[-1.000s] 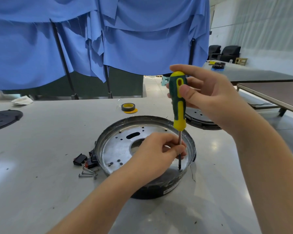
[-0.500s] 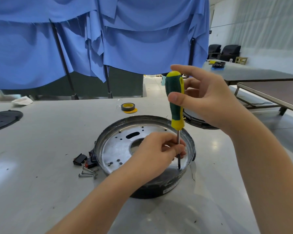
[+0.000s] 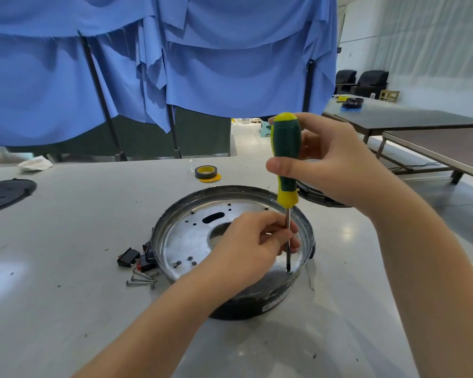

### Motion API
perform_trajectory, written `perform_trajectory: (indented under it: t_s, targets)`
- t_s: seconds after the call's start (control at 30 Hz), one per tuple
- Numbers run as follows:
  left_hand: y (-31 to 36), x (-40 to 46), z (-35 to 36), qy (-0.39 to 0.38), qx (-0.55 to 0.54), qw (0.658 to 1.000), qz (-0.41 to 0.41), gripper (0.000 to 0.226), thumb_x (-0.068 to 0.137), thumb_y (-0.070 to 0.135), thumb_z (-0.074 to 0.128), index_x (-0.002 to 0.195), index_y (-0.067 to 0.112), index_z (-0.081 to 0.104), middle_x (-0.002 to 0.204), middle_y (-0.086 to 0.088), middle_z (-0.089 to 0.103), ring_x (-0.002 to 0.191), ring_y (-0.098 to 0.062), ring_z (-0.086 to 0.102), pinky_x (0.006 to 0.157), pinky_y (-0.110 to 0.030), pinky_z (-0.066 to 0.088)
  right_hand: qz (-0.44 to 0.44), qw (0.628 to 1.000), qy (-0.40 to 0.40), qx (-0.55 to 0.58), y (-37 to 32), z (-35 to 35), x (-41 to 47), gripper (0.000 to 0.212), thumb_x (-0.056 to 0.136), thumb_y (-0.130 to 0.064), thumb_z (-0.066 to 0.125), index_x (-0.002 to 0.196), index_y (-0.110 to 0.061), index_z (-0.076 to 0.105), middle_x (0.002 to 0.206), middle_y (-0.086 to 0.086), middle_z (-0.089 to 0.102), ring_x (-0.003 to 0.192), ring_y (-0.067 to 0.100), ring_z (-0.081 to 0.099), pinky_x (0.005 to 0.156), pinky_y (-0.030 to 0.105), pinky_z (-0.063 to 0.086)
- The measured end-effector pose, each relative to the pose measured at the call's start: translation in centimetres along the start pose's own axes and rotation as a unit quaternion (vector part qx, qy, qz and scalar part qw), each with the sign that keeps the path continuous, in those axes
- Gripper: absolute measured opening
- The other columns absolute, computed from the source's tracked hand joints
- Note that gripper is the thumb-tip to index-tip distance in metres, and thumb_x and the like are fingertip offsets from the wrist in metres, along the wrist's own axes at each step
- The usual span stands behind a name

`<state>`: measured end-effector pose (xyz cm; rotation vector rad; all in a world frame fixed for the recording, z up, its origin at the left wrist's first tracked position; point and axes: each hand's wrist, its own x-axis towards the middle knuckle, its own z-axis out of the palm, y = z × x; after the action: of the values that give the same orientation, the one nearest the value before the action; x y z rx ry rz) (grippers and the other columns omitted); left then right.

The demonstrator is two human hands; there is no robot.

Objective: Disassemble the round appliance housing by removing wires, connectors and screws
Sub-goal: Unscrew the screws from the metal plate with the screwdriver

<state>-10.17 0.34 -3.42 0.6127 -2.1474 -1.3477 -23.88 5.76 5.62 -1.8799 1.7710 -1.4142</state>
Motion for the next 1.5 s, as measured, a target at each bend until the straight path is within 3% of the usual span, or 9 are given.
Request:
perform_trajectory:
  t_s: [0.2, 0.4, 0.6, 0.8, 1.0, 1.13, 1.23, 1.37, 1.5]
  targets:
    - [0.2, -0.1, 0.0, 0.011, 0.022, 1.000, 0.003, 0.014, 0.094, 0.012, 0.057, 0.094, 0.023, 0.065, 0.085, 0.006, 0.073, 0.082, -0.003, 0.070, 0.088, -0.029, 0.055, 0.024, 0.988, -0.077, 0.133, 0.2, -0.8, -0.3, 0.059, 0.068, -0.024, 0.071, 0.125, -0.019, 0.056, 0.097, -0.003, 0.075, 0.091, 0.011, 0.071, 0.072, 0.017, 0.055]
    - [0.2, 0.0, 0.0, 0.016, 0.028, 0.999, 0.003, 0.012, 0.094, 0.013, 0.058, 0.094, 0.022, 0.065, 0.085, 0.005, 0.073, 0.081, -0.003, 0.070, 0.087, -0.028, 0.056, 0.029, 0.998, -0.049, 0.001, 0.6, -0.8, 0.1, 0.055, 0.055, -0.042, 0.080, 0.108, -0.036, 0.063, 0.088, 0.001, 0.071, 0.070, 0.002, 0.065, 0.069, 0.013, 0.052]
    - [0.0, 0.1, 0.0, 0.026, 0.040, 0.999, 0.011, 0.014, 0.091, 0.016, 0.062, 0.086, 0.029, 0.063, 0.081, 0.008, 0.073, 0.078, -0.002, 0.070, 0.084, -0.031, 0.057, 0.032, 0.987, -0.110, 0.116, 0.7, -1.4, -0.2, 0.046, 0.076, -0.008, 0.074, 0.116, -0.024, 0.059, 0.098, 0.005, 0.074, 0.090, 0.017, 0.072, 0.074, 0.022, 0.057]
    - [0.0, 0.1, 0.0, 0.033, 0.049, 0.998, 0.010, 0.009, 0.090, 0.019, 0.064, 0.085, 0.026, 0.063, 0.081, 0.007, 0.073, 0.077, -0.003, 0.070, 0.082, -0.034, 0.057, 0.037, 0.996, -0.067, 0.052, 0.5, -0.9, 0.0, 0.051, 0.056, -0.035, 0.081, 0.104, -0.034, 0.066, 0.096, 0.014, 0.068, 0.076, 0.012, 0.066, 0.075, 0.023, 0.057]
    - [0.0, 0.1, 0.0, 0.032, 0.023, 0.999, 0.008, 0.007, 0.088, 0.022, 0.066, 0.093, 0.027, 0.066, 0.086, 0.007, 0.074, 0.082, -0.004, 0.070, 0.085, -0.035, 0.056, 0.049, 0.981, -0.127, 0.140, 1.0, -1.5, -0.3, 0.042, 0.081, -0.001, 0.067, 0.117, -0.020, 0.058, 0.098, 0.006, 0.075, 0.091, 0.018, 0.072, 0.074, 0.022, 0.057]
    - [0.0, 0.1, -0.1, 0.019, -0.029, 0.999, 0.007, 0.017, 0.092, 0.011, 0.060, 0.102, 0.023, 0.066, 0.088, 0.007, 0.075, 0.088, -0.004, 0.070, 0.088, -0.027, 0.055, 0.055, 0.972, -0.152, 0.168, 1.1, -1.5, -0.3, 0.043, 0.089, 0.006, 0.055, 0.127, -0.015, 0.051, 0.103, 0.009, 0.073, 0.097, 0.020, 0.070, 0.077, 0.025, 0.056]
    - [0.0, 0.1, -0.2, 0.028, -0.024, 0.999, 0.013, 0.017, 0.091, 0.009, 0.061, 0.091, 0.024, 0.069, 0.083, 0.008, 0.075, 0.083, -0.006, 0.071, 0.086, -0.028, 0.056, 0.057, 0.970, -0.164, 0.168, 1.0, -1.5, -0.3, 0.047, 0.086, -0.002, 0.065, 0.128, -0.018, 0.053, 0.107, 0.006, 0.072, 0.100, 0.020, 0.069, 0.079, 0.026, 0.056]
    - [0.0, 0.1, 0.1, 0.043, -0.010, 0.999, 0.025, 0.018, 0.088, 0.011, 0.065, 0.083, 0.028, 0.069, 0.083, 0.009, 0.074, 0.080, -0.007, 0.071, 0.085, -0.033, 0.056, 0.060, 0.986, -0.130, 0.086, 0.7, -1.1, -0.2, 0.051, 0.059, -0.041, 0.082, 0.108, -0.038, 0.067, 0.108, 0.003, 0.070, 0.094, 0.014, 0.070, 0.075, 0.016, 0.055]
    - [-0.2, 0.3, -0.1, 0.060, -0.005, 0.998, 0.026, 0.013, 0.084, 0.015, 0.071, 0.077, 0.026, 0.069, 0.077, 0.006, 0.074, 0.074, -0.008, 0.071, 0.080, -0.033, 0.058, 0.054, 0.987, -0.116, 0.095, 1.0, -1.1, -0.1, 0.052, 0.059, -0.033, 0.078, 0.109, -0.026, 0.068, 0.103, 0.014, 0.071, 0.089, 0.022, 0.070, 0.081, 0.025, 0.057]
